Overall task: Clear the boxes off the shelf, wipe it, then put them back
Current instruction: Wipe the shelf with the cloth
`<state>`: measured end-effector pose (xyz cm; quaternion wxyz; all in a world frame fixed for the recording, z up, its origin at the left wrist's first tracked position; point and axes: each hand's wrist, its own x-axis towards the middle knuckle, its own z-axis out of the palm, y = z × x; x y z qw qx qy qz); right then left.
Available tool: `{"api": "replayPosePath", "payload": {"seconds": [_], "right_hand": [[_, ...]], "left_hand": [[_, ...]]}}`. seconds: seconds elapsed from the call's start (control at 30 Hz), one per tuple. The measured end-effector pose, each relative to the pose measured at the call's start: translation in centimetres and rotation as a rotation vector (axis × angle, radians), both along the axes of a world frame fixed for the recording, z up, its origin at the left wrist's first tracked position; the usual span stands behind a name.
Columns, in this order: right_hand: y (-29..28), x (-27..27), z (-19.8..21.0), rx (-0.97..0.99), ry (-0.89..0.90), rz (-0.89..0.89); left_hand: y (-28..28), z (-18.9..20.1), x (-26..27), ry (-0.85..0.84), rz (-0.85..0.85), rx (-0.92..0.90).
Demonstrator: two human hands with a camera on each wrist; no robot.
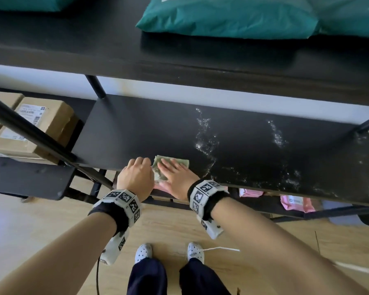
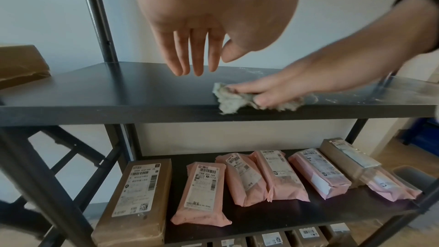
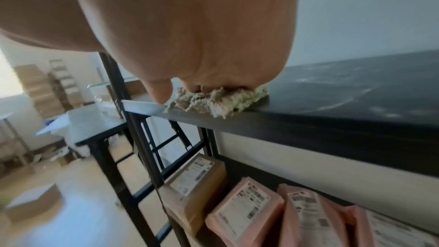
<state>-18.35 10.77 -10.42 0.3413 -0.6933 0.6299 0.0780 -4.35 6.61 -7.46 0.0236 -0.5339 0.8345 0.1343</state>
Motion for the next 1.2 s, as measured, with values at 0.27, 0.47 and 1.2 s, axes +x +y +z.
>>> {"api": "replayPosePath", "payload": {"seconds": [0.27,0.47,1.2], "right_hand": [[-1.6,-9.9,1.3,-0.043,0.11,-0.123],[4.8,-8.8,0.9,0.017,0.103,-0.003],[4.1,-1.8,-1.4,-0.146,0.063,0.033]], "left_hand": [[1.6,-0.7,-1.5,-0.008,0.075,-0.007],[2.1,-0.6,-3.2,0.027,0.071,-0.029],[4.5,-1.4,-2.5,-0.152,0.046,0.004]]}}
